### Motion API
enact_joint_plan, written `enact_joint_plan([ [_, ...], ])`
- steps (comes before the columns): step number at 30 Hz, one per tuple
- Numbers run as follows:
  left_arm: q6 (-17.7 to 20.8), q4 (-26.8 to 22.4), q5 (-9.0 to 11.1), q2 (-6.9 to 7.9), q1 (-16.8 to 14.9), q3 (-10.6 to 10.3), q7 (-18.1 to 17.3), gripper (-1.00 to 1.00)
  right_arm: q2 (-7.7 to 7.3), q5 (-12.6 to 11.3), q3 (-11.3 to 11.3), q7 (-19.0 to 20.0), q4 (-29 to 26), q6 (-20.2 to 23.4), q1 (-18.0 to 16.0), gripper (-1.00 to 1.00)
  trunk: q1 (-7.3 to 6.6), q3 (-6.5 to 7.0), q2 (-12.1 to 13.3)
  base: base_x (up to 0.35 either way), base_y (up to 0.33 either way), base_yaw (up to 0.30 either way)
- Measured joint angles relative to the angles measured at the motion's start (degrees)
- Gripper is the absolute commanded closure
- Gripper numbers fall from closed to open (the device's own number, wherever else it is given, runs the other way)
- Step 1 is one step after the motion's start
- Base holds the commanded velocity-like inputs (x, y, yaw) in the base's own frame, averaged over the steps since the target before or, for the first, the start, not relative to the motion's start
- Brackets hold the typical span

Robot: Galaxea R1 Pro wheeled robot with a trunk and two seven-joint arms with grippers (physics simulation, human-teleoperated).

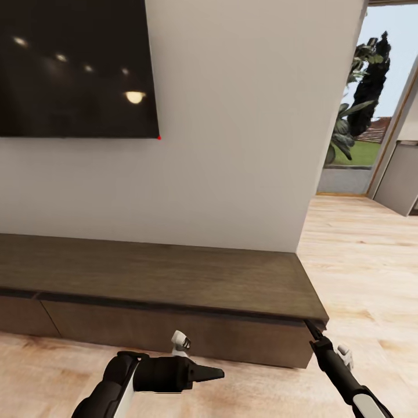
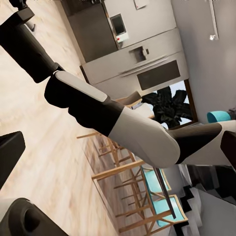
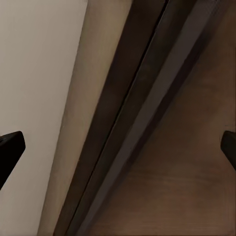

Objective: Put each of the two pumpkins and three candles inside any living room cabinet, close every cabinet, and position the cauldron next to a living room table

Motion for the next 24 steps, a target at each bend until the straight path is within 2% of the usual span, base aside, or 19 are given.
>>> enact_joint_plan([
  [10, 0.0, 0.0, 0.01, -0.02, 0.0, 0.0, 0.0, -1.0, 0.02, 0.03, 0.0, -0.02, 0.18, 0.01, -0.22, -1.0, 0.0, 0.0, 0.0, 0.136, 0.0, 0.0],
  [24, -0.08, 0.0, -0.08, 0.0, 0.0, 0.09, 0.0, -1.0, 0.44, 0.02, 0.0, -0.03, 0.49, 0.01, -0.33, -1.0, 0.02, 0.0, 0.0, 0.012, 0.0, 0.0],
])
